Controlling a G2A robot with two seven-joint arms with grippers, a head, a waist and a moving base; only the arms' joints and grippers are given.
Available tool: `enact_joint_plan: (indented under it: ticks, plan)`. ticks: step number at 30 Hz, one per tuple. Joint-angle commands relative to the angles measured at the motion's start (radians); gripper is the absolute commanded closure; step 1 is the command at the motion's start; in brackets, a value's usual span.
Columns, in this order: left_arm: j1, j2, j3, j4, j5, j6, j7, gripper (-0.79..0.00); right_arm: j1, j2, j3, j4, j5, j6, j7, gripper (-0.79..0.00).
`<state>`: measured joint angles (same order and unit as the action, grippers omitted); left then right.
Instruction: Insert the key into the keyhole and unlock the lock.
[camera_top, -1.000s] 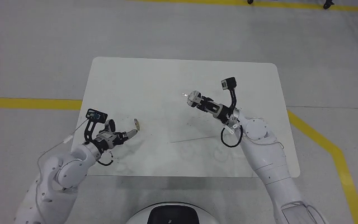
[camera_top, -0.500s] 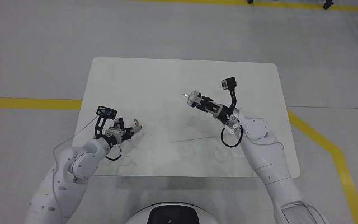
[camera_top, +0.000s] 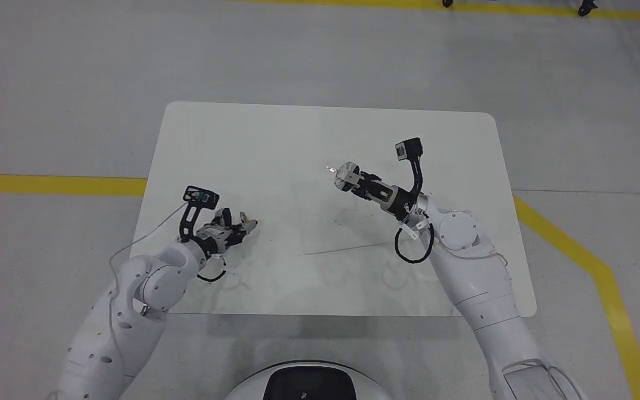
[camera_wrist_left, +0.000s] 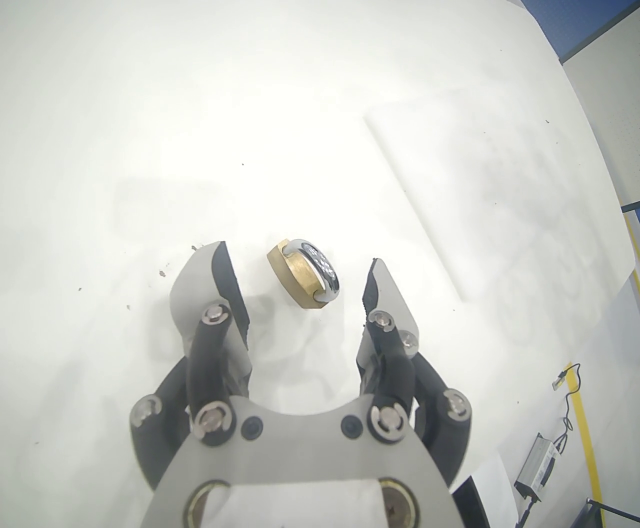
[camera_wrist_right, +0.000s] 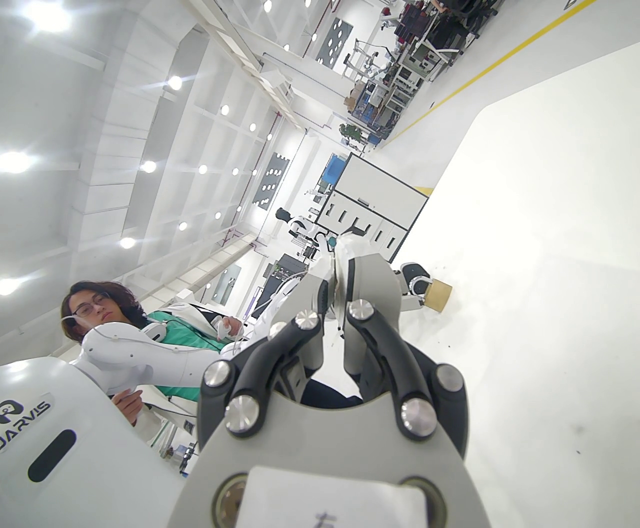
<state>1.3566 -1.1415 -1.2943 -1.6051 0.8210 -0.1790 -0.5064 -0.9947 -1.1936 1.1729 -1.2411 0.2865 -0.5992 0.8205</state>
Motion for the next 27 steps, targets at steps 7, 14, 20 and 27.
enact_joint_plan:
  ticks: [7,14,20,27]
  plan:
    - [-0.007,0.000,0.004,0.003,0.009,0.000,-0.011,0.000,0.000,0.000,0.000,0.000,0.000,0.000,0.000,0.000]
    - [-0.006,0.002,-0.001,-0.003,0.015,-0.013,-0.017,0.000,0.000,0.000,0.000,0.000,0.000,0.000,0.000,0.000]
    - [0.002,0.005,-0.031,-0.006,-0.081,-0.048,-0.042,0.000,0.000,0.000,0.000,0.000,0.000,0.000,0.000,0.000]
    - [0.013,0.010,-0.125,0.010,-0.465,-0.108,-0.145,0.000,0.000,0.000,0.000,0.000,0.000,0.000,0.000,0.000]
